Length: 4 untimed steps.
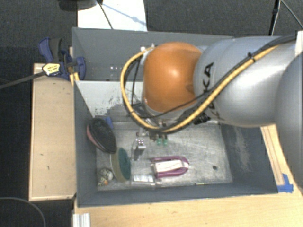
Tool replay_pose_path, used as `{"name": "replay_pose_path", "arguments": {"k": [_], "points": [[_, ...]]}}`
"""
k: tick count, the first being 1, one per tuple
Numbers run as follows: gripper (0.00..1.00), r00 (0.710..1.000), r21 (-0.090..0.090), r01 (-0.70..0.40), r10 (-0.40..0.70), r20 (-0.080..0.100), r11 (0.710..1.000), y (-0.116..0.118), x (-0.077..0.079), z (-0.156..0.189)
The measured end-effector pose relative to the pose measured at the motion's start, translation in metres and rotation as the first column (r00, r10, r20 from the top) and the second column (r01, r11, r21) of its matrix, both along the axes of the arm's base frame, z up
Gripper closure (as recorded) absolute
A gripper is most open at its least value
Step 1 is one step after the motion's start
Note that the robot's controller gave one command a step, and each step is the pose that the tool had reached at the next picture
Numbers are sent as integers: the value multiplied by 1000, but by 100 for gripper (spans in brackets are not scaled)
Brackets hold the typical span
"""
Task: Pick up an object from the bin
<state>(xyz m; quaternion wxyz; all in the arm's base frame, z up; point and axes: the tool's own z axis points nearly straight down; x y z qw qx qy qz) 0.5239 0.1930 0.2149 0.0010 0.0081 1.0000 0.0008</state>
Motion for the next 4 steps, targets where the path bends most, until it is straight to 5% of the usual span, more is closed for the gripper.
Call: {"name": "replay_pose_path", "arguments": {"k": [1, 2, 3, 4], "points": [[0, 997, -3, -78, 78, -9, 997, -3, -17, -103], [0, 973, -4, -232, 232, -4, 973, 23, -23, -132], [0, 999, -3, 47, -47, -5, 999, -32, -3, -137], [0, 999, 2, 34, -34, 7, 999, -36, -28, -42]]}}
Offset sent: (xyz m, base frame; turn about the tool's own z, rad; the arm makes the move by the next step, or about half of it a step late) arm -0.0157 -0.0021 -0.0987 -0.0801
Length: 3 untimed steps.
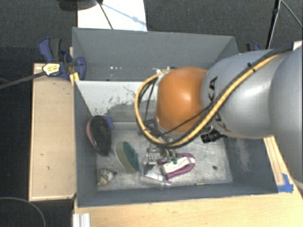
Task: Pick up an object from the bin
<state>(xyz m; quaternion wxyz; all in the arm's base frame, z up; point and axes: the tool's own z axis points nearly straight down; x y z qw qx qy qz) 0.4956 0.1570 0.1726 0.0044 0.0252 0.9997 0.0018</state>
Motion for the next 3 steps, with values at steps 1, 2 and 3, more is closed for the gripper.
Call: {"name": "replay_pose_path", "arguments": {"k": [1, 2, 3], "points": [[100, 1000, -2, 3, -3, -7, 1000, 0, -1, -4], [0, 1000, -2, 4, -4, -7, 1000, 0, -1, -4], [0, 996, -6, -85, 85, -4, 996, -98, 3, -76]]}}
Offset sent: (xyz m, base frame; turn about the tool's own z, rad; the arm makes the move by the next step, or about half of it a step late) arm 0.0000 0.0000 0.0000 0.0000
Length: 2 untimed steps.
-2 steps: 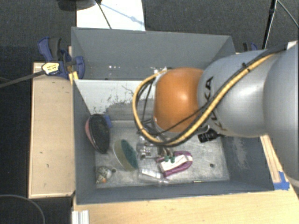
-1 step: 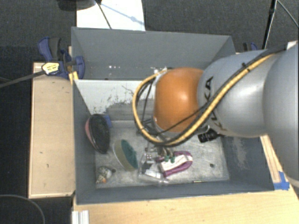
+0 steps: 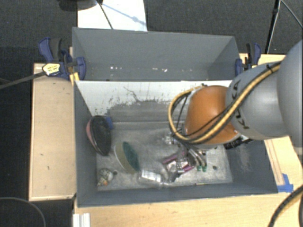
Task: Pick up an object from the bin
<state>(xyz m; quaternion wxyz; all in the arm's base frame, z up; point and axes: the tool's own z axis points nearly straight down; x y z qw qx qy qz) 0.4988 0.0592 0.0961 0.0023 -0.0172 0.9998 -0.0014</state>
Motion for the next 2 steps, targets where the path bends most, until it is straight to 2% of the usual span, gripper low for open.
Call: {"name": "replay_pose_path", "arguments": {"k": [1, 2], "points": [[0, 981, 2, -196, 196, -1, 981, -50, -7, -25], [0, 903, 3, -429, 429, 5, 903, 80, -19, -7]]}}
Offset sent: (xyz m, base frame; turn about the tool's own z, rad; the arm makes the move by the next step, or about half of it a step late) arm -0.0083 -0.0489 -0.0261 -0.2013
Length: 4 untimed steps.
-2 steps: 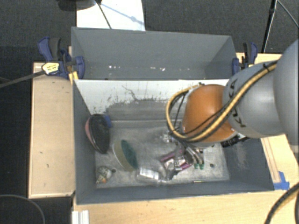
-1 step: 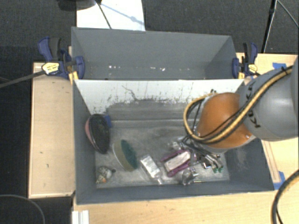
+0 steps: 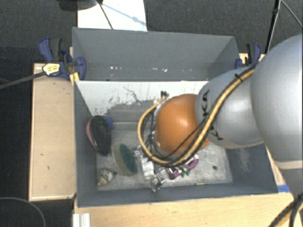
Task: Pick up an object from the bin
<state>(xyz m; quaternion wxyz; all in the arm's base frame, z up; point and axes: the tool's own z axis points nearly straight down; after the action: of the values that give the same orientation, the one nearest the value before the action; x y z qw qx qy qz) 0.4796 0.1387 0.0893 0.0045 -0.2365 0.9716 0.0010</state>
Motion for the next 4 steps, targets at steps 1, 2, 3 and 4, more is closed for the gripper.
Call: {"name": "replay_pose_path", "arguments": {"k": [1, 2, 3, 4], "points": [[0, 990, -3, 141, -141, 0, 990, -46, 42, 21], [0, 997, -6, 76, -76, -8, 997, -103, 20, 34], [0, 997, -4, -77, 77, -11, 997, -107, 24, -8], [100, 997, -4, -74, 73, -10, 997, -107, 24, -7]]}}
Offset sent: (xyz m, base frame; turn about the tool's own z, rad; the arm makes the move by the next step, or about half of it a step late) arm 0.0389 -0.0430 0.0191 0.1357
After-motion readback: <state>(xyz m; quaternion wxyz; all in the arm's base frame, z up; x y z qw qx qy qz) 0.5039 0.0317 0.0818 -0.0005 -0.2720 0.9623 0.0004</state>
